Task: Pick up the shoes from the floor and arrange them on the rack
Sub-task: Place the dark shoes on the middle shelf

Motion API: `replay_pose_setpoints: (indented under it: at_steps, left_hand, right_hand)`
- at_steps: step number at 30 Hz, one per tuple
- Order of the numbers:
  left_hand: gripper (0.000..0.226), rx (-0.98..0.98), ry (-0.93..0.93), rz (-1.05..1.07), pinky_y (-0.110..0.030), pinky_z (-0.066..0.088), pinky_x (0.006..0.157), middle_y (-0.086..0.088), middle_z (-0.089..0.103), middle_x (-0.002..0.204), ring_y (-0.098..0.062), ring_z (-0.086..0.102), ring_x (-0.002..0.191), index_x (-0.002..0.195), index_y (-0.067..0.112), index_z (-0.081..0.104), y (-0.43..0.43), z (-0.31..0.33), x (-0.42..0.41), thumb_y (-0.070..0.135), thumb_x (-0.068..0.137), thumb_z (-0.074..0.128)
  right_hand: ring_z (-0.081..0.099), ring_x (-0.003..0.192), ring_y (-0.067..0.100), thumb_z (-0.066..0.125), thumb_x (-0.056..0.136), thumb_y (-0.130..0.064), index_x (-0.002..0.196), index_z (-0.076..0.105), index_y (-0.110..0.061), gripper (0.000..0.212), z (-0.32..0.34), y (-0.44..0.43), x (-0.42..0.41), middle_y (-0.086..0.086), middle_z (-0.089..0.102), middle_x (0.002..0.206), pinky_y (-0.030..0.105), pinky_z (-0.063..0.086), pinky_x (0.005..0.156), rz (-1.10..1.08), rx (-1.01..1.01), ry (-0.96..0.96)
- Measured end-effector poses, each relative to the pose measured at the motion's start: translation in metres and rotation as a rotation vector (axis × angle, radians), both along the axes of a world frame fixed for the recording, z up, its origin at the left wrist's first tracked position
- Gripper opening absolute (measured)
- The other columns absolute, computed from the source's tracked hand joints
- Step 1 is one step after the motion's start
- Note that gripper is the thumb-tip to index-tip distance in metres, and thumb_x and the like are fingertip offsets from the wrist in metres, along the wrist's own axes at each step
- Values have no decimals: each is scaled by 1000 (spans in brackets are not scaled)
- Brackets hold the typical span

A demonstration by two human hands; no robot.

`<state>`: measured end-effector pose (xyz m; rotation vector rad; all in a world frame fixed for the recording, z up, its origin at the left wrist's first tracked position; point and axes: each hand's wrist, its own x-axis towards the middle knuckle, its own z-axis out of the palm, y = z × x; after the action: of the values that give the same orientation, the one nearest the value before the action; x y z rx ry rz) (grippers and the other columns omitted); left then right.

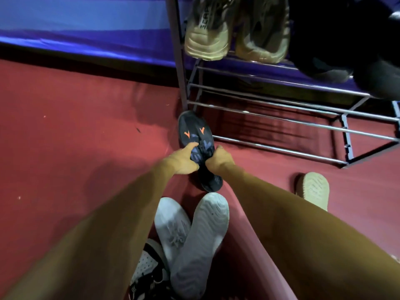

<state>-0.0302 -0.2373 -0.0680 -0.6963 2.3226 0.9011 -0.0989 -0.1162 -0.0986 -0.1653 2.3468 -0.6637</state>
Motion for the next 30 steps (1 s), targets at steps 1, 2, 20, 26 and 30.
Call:
replay_pose_setpoints:
  at_steps: [1, 2, 20, 26, 30]
  left_hand:
    - [86, 29, -11, 19, -31, 38, 108, -6, 48, 147, -25, 48, 131, 155, 33, 19, -1, 1, -1, 19, 84, 65]
    - [88, 53, -17, 31, -33, 38, 110, -5, 48, 147, -24, 48, 131, 154, 35, 21, -3, 1, -2, 19, 81, 67]
    - [41, 0, 161, -132, -32, 36, 64, -2, 52, 90, -23, 47, 79, 110, 22, 37, 70, 102, 2, 21, 82, 67]
    - [51, -319, 413, -216, -39, 49, 81, -19, 61, 120, -40, 59, 107, 116, 12, 40, 120, 186, -15, 45, 84, 63]
    - [92, -419, 526, -197, -44, 49, 90, -19, 53, 136, -41, 55, 120, 139, 8, 30, 154, 249, -26, 62, 75, 69]
  right_hand:
    - [55, 125, 32, 64, 87, -17, 133, 48, -5, 51, -2, -1, -1, 16, 57, 135, 33, 45, 98, -33, -22, -26]
    - [57, 122, 31, 67, 84, -18, 132, 50, -8, 52, -3, -1, -2, 14, 60, 132, 32, 47, 97, -55, -43, -43]
    - [68, 91, 24, 78, 67, -25, 117, 59, -23, 54, 93, 104, 19, 1, 71, 105, 43, 57, 87, -47, -277, 124]
    - [60, 67, 10, 79, 74, -20, 112, 64, -22, 42, 183, 172, 20, -3, 69, 95, 27, 51, 69, 36, -207, 235]
    - [67, 91, 21, 77, 75, -17, 111, 65, -21, 38, 238, 209, 20, 1, 69, 100, 26, 52, 69, 2, -172, 294]
